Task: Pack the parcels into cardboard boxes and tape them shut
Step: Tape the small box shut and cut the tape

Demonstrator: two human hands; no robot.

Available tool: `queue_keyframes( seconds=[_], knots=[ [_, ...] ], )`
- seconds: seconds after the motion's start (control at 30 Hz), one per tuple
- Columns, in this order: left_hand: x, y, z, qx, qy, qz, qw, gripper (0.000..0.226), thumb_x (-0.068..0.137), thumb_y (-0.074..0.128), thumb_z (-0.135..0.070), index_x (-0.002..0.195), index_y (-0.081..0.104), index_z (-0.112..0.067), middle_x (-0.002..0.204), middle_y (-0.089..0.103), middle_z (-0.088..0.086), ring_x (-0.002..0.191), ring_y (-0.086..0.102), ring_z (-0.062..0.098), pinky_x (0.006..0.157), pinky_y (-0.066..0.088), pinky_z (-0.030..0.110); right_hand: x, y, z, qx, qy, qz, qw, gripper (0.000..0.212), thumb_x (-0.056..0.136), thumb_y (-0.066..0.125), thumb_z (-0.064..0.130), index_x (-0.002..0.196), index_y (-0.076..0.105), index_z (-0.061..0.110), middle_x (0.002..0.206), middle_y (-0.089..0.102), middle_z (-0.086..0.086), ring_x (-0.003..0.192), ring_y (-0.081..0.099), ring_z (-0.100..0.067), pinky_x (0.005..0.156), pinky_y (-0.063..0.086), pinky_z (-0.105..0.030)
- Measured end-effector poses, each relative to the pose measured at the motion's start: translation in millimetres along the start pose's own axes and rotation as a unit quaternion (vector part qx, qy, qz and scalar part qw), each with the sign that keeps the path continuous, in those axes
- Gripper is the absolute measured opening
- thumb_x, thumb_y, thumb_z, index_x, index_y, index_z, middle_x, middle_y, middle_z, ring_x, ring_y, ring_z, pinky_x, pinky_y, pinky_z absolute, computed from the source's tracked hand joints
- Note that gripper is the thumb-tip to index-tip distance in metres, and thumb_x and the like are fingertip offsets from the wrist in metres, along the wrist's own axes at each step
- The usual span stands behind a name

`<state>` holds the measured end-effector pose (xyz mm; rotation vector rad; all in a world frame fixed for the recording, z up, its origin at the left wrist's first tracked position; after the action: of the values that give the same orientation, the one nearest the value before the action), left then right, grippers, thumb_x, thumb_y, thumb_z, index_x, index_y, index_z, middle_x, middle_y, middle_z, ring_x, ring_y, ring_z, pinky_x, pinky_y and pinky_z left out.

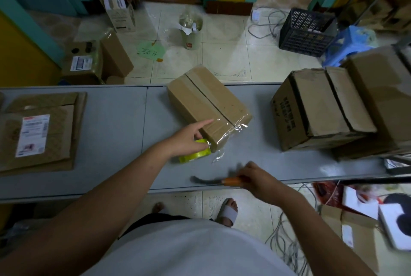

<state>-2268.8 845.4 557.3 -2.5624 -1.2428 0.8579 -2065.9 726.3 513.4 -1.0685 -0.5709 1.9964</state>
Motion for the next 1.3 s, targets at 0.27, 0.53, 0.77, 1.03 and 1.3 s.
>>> queue_keyframes(
  seconds=[0.27, 0.53, 0.77, 1.03, 1.3],
  knots=[
    [-6.0, 7.0, 15.7, -0.064, -0.012, 0.044, 0.997, 0.098, 0.092, 0.077, -0.005, 0.159, 0.026, -0.055, 0.098, 0.057, 0.014, 0.075, 0.054, 0.020, 0.072, 0.053, 0.028, -52.2, -38.8, -12.3, 0.229, 0.016, -0.014, 0.973, 0.013, 0.102, 0.065, 0.014, 0.112, 0.070, 0.020, 0.099, 0.072, -0.005, 0.083, 0.067, -0.017, 0.078, 0.055, -0.027],
    [-8.9, 10.5, 15.9, -0.075, -0.014, 0.041, 0.996, 0.100, 0.092, 0.079, -0.007, 0.160, 0.023, -0.054, 0.093, 0.053, 0.013, 0.070, 0.049, 0.016, 0.066, 0.049, 0.022, -29.1, -29.3, 13.7, 0.238, 0.018, -0.048, 0.970, 0.012, 0.106, 0.059, 0.020, 0.115, 0.067, 0.021, 0.092, 0.075, 0.007, 0.070, 0.063, -0.009, 0.070, 0.052, -0.022],
    [-9.5, 22.2, 17.1, -0.122, -0.027, 0.065, 0.990, 0.100, 0.093, 0.071, -0.004, 0.148, 0.024, -0.073, 0.119, 0.064, 0.012, 0.079, 0.060, 0.031, 0.073, 0.051, 0.045, -30.5, -36.3, 24.0, 0.209, 0.025, -0.079, 0.974, 0.012, 0.106, 0.059, 0.026, 0.107, 0.070, 0.024, 0.080, 0.071, 0.019, 0.062, 0.058, -0.003, 0.062, 0.045, -0.019],
    [-11.9, 24.8, 5.3, -0.129, -0.023, 0.081, 0.988, 0.101, 0.098, 0.066, -0.001, 0.164, 0.009, -0.052, 0.149, 0.056, 0.017, 0.066, 0.068, 0.003, 0.063, 0.054, 0.022, -29.3, -45.7, 48.1, 0.164, 0.059, -0.099, 0.980, 0.028, 0.106, 0.057, 0.030, 0.090, 0.076, 0.019, 0.057, 0.060, 0.028, 0.049, 0.052, 0.000, 0.053, 0.038, -0.010],
    [-22.7, 17.5, -16.4, -0.097, -0.013, 0.074, 0.992, 0.094, 0.101, 0.057, 0.008, 0.168, 0.005, -0.033, 0.140, 0.062, 0.022, 0.057, 0.063, -0.009, 0.059, 0.046, 0.008, -2.7, -50.6, 61.6, 0.160, 0.095, -0.097, 0.978, 0.039, 0.105, 0.057, 0.035, 0.077, 0.079, 0.019, 0.060, 0.062, -0.009, 0.044, 0.046, -0.007, 0.049, 0.038, -0.021]
  ],
)
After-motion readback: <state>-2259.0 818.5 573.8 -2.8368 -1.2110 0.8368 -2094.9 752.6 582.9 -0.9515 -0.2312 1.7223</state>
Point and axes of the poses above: each hand's wrist, its own x-axis towards the middle knuckle, its own y-axis out of the palm, z = x × y, the point moved 9 cm from there along x, towards the middle knuckle
